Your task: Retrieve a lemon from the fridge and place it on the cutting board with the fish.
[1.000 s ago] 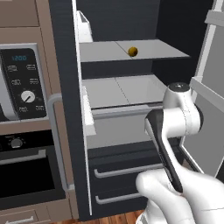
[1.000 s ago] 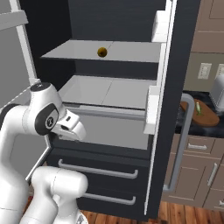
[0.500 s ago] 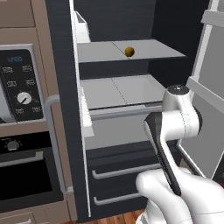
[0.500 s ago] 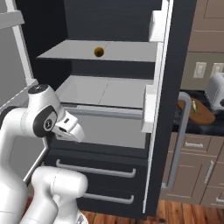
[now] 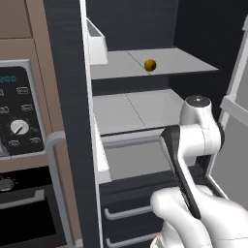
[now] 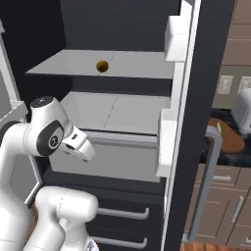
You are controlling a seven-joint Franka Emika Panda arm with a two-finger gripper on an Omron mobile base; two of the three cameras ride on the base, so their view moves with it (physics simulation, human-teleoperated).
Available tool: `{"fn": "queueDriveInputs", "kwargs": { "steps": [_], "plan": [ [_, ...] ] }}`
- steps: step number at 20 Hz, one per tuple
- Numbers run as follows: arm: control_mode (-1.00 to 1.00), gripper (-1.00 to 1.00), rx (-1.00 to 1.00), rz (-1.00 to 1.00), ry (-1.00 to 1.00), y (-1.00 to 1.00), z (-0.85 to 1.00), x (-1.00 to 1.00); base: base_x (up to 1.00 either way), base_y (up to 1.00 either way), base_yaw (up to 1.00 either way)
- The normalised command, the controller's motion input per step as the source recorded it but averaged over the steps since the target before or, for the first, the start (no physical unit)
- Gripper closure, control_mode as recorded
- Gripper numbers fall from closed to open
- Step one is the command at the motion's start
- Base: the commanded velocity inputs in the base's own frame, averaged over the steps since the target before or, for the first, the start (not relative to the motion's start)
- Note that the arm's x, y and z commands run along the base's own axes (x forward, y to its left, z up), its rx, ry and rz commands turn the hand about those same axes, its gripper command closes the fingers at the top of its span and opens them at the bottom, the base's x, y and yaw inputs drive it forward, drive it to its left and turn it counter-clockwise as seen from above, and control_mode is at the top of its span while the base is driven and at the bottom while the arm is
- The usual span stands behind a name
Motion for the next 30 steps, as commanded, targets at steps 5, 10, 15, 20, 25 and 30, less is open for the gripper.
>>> {"fn": "queueDriveInputs", "kwargs": {
  "steps": [5,10,15,20,25,30],
  "plan": [
    [1.00,-1.00,0.00,0.00,0.00,0.00,0.00,0.00,0.46,0.00,0.00],
    [1.00,-1.00,0.00,0.00,0.00,0.00,0.00,0.00,0.30,0.00,0.00],
    [-1.00,-1.00,0.00,0.02,-0.03,0.00,0.00,0.01,0.00,0.00,0.01],
    [-1.00,-1.00,-0.03,0.11,-0.13,0.00,0.24,0.03,0.00,0.00,0.00],
    [-1.00,-1.00,-0.01,0.17,-0.29,0.00,0.79,-0.10,0.00,0.00,0.00],
    [-1.00,-1.00,0.00,0.14,-0.18,0.00,0.98,-0.01,0.00,0.00,0.00]
  ]
}}
